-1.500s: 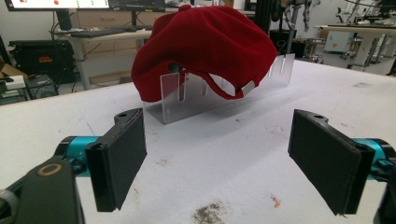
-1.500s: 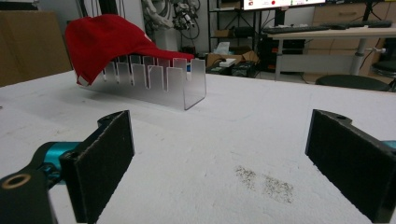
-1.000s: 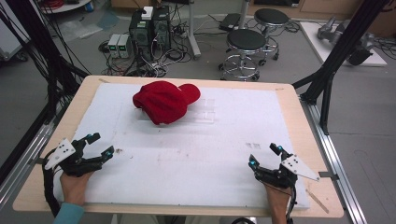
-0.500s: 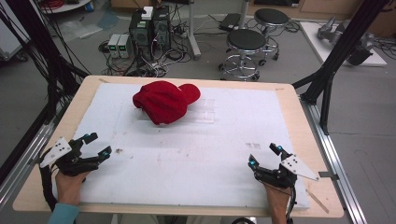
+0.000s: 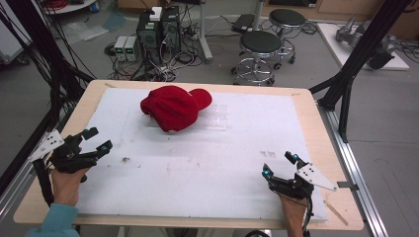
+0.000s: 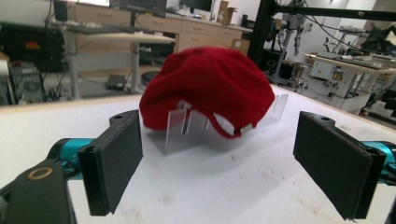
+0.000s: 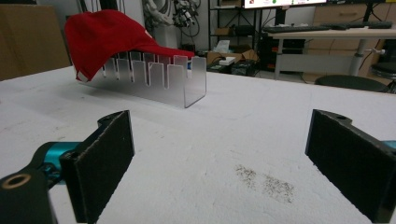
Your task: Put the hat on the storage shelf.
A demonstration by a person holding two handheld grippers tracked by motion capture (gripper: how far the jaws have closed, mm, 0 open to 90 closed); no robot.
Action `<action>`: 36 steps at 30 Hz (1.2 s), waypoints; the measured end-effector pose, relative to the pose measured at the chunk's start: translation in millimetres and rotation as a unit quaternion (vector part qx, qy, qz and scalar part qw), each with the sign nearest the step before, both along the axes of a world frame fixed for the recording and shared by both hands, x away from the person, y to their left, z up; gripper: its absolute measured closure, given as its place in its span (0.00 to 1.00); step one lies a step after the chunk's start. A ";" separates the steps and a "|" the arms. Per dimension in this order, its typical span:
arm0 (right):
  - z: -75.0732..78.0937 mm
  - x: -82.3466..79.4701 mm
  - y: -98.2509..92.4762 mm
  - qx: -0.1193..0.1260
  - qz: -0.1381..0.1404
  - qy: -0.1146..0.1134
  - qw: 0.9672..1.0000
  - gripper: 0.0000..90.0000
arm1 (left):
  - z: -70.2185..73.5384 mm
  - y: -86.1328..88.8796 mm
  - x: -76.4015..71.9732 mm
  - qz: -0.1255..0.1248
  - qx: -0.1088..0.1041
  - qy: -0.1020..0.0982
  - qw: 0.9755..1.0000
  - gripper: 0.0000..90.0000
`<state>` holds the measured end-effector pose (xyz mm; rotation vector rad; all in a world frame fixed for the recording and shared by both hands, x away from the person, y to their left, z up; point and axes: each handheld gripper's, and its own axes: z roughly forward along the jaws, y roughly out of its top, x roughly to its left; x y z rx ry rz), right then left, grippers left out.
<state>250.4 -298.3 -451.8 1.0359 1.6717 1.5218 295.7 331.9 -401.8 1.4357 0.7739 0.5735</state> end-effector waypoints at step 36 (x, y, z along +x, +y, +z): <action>-0.1 -0.6 0.7 -0.001 0.002 -0.002 1.000 0.08 | 87.1 -82.5 128.9 -0.032 0.133 0.133 0.982 0.16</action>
